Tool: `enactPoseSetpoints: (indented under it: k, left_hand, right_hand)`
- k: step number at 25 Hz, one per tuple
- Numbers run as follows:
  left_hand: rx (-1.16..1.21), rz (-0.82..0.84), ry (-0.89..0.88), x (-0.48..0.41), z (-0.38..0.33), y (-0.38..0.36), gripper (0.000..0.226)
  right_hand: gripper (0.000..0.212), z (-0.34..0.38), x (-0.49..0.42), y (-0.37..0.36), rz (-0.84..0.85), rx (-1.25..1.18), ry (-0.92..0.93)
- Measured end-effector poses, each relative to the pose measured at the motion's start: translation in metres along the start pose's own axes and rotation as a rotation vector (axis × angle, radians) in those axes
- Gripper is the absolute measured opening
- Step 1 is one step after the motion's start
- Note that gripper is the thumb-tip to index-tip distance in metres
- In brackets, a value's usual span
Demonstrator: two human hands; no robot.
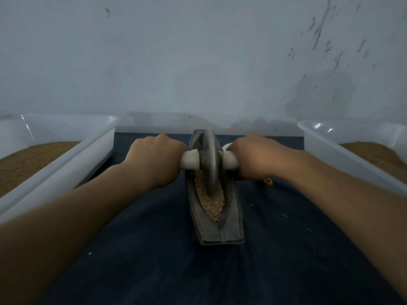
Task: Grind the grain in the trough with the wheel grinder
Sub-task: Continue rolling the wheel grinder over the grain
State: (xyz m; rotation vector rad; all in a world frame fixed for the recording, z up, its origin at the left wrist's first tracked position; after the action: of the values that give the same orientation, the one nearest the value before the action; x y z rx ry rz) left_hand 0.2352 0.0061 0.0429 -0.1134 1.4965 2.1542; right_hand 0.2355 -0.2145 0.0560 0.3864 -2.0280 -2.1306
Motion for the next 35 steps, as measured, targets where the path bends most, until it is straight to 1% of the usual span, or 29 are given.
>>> enactPoseSetpoints:
  k: [2, 4, 5, 6, 8, 9, 11, 13, 14, 15, 17, 18, 19, 20, 22, 24, 26, 28, 30, 31, 32, 33, 35]
  left_hand:
    - [-0.013, -0.072, -0.062, 0.019, 0.009, 0.004, 0.011]
    - [-0.048, -0.196, -0.104, 0.032, 0.015, 0.004, 0.017]
    - [-0.082, -0.248, -0.107, 0.032, 0.015, 0.003, 0.020]
    - [-0.111, -0.256, -0.086, 0.028, 0.012, 0.002, 0.018]
    - [-0.080, -0.151, 0.027, 0.007, 0.007, -0.002, 0.008]
    - [-0.052, -0.079, 0.069, -0.005, 0.005, -0.004, 0.009]
    - [-0.011, 0.010, 0.086, -0.022, 0.004, -0.003, 0.014]
    - [0.004, 0.053, 0.060, -0.016, 0.008, -0.004, 0.015]
    - [-0.001, 0.054, 0.037, -0.006, 0.010, -0.004, 0.014]
    - [-0.021, 0.009, 0.006, 0.004, 0.012, -0.005, 0.014]
    - [-0.070, -0.153, -0.059, 0.018, 0.012, -0.004, 0.014]
    - [-0.097, -0.201, -0.072, 0.017, 0.013, -0.002, 0.013]
    - [-0.103, -0.195, -0.053, 0.012, 0.011, -0.002, 0.011]
    - [-0.077, -0.144, -0.010, 0.005, 0.009, -0.004, 0.009]
    - [-0.033, -0.024, 0.069, -0.013, 0.004, -0.010, 0.010]
    - [-0.017, 0.014, 0.092, -0.024, 0.004, -0.008, 0.013]
    - [-0.001, 0.036, 0.064, -0.018, 0.006, -0.005, 0.011]
    - [-0.046, -0.009, 0.026, 0.003, 0.010, -0.004, 0.007]
    - [-0.122, -0.142, -0.008, 0.025, 0.009, -0.002, 0.019]
    - [-0.160, -0.184, -0.012, 0.030, 0.009, 0.001, 0.026]
    - [-0.179, -0.204, 0.003, 0.028, 0.008, 0.001, 0.028]
    - [-0.163, -0.197, 0.030, 0.022, 0.006, -0.001, 0.024]
    - [-0.100, -0.123, 0.103, -0.001, 0.002, -0.006, 0.007]
  right_hand:
    - [0.022, -0.005, 0.022, -0.007, -0.066, -0.010, 0.000]
    - [0.024, -0.010, 0.039, -0.014, -0.177, 0.011, 0.015]
    - [0.026, -0.011, 0.040, -0.016, -0.196, -0.006, 0.006]
    - [0.025, -0.010, 0.036, -0.017, -0.193, -0.026, -0.010]
    - [0.018, -0.008, 0.017, -0.016, -0.190, -0.015, -0.041]
    - [0.014, -0.005, 0.006, -0.014, -0.219, 0.023, -0.039]
    - [0.010, -0.002, -0.010, -0.010, -0.258, 0.074, -0.042]
    - [0.011, -0.004, -0.007, -0.009, -0.182, 0.046, -0.035]
    - [0.014, -0.005, 0.002, -0.008, -0.139, 0.010, -0.017]
    - [0.018, -0.008, 0.012, -0.009, -0.110, -0.026, -0.004]
    - [0.027, -0.013, 0.029, -0.011, -0.079, -0.060, 0.016]
    - [0.028, -0.013, 0.030, -0.011, -0.059, -0.064, 0.021]
    - [0.025, -0.011, 0.026, -0.012, -0.040, -0.064, 0.019]
    - [0.020, -0.010, 0.016, -0.011, -0.038, -0.051, 0.010]
    - [0.014, -0.007, -0.007, -0.006, -0.109, 0.007, -0.012]
    - [0.015, -0.007, -0.020, -0.002, -0.174, 0.054, -0.028]
    - [0.015, -0.009, -0.014, -0.003, -0.128, 0.022, 0.011]
    - [0.022, -0.011, 0.011, -0.006, -0.121, -0.019, 0.061]
    - [0.024, -0.011, 0.035, -0.011, -0.194, -0.031, 0.075]
    - [0.024, -0.011, 0.041, -0.012, -0.215, -0.042, 0.062]
    - [0.023, -0.010, 0.040, -0.013, -0.211, -0.044, 0.029]
    - [0.020, -0.009, 0.034, -0.014, -0.189, -0.042, -0.013]
    - [0.015, -0.007, 0.009, -0.012, -0.155, -0.022, -0.091]
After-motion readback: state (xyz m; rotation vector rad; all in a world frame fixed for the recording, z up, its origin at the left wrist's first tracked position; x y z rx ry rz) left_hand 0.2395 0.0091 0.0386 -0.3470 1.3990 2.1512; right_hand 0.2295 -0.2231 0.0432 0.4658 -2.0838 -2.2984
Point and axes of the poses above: each hand's wrist, its own x-axis away from the middle knuckle, its own y-axis out of the back of the hand, z = x × y, the point moved 2 cm from there along -x, towards the middle knuckle, and after that the axes turned 9 degrees about -x, right-handed, at the moved point
